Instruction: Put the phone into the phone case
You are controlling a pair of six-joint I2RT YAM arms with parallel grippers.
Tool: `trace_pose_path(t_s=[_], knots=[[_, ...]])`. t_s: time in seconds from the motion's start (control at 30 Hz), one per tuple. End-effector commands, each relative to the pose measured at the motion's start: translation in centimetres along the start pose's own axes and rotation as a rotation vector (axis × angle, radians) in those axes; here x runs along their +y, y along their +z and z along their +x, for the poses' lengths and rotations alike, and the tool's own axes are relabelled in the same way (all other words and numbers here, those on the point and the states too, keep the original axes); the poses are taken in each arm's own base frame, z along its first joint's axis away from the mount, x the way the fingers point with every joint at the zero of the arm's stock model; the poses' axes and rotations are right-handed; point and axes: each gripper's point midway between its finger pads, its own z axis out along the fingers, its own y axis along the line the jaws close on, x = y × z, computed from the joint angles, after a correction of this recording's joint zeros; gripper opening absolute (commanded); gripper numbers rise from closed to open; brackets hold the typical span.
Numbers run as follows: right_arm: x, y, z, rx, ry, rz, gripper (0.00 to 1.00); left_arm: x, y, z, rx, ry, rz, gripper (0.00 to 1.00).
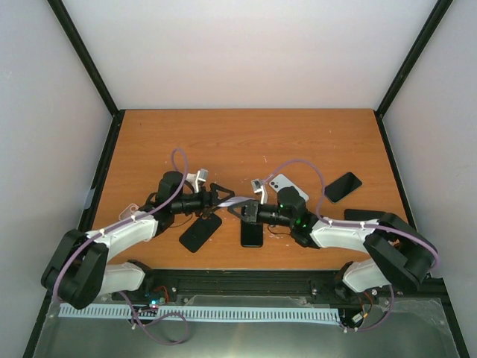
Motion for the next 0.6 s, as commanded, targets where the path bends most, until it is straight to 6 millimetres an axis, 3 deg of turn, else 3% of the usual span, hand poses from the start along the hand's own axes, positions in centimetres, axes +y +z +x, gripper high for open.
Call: trace_pose_path(t_s=[0.0,0.3,0.57], knots=[[-0.3,1.0,-1.2,-0.018,-0.075,0.047,0.03,0.2,0.3,0.7,0.023,0.013,0.031,0.92],[-7.6,1.2,-3.5,-0.062,-0.144,0.353,0.03,3.8,1.0,0.5,0.013,-0.036,-0.109,0.87],[-9.9,3.6,-6.2,-0.046,-0.155,0.376,0.03,8.6,1.4,1.0,0.024,-0.165,-0.291,0.97]])
